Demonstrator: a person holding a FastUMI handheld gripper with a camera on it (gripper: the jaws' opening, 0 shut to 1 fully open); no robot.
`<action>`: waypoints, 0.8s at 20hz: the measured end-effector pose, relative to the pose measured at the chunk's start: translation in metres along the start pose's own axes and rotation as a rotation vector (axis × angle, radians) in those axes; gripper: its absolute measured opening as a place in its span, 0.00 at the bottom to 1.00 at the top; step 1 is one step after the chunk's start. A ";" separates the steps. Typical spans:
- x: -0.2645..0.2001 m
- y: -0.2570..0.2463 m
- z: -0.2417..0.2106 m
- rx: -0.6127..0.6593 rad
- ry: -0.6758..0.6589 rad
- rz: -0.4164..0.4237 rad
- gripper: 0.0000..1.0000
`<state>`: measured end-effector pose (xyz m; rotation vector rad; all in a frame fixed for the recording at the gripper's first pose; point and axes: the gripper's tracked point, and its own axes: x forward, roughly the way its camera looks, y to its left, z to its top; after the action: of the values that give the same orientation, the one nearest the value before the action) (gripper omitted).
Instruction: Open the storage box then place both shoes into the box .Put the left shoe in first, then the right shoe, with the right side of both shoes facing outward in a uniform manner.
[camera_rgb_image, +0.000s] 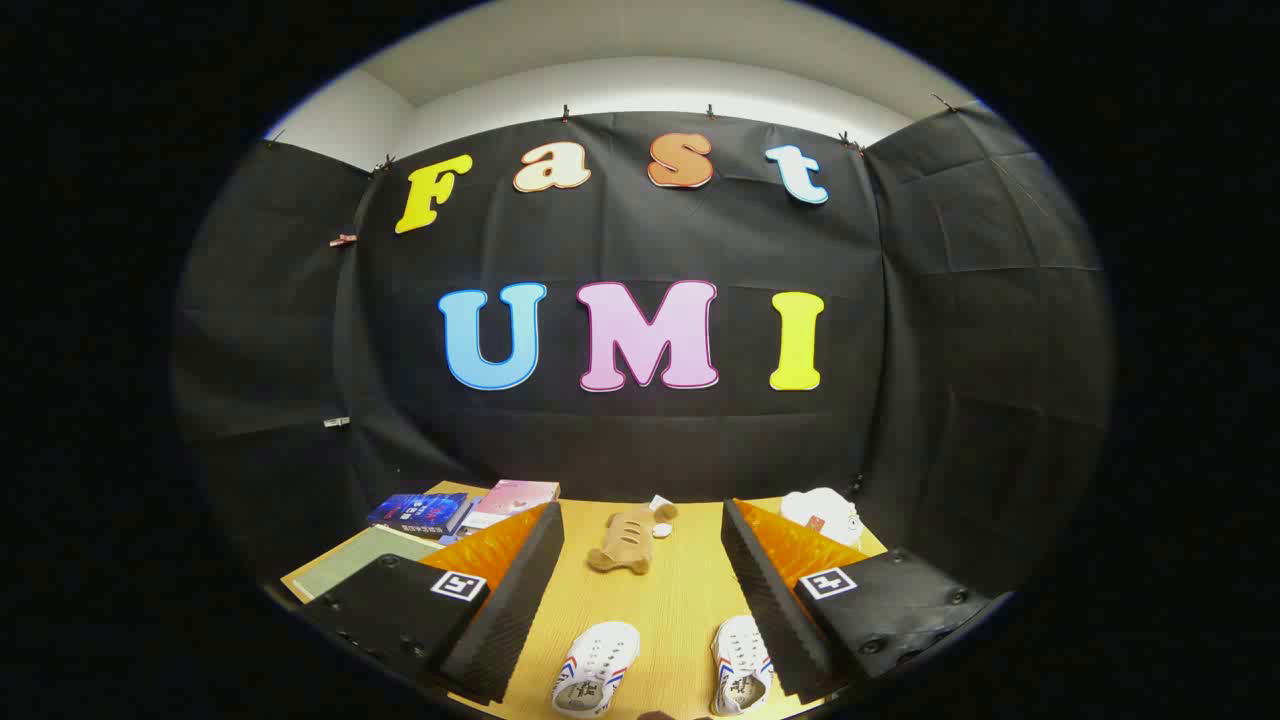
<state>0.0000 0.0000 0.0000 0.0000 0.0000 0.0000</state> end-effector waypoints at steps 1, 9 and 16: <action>0.000 0.000 -0.002 0.001 0.002 -0.001 0.97; 0.011 -0.001 -0.007 0.027 0.031 -0.007 0.98; 0.019 0.000 -0.012 0.030 0.056 -0.011 0.98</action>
<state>0.0188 0.0001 -0.0119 0.0301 0.0561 -0.0114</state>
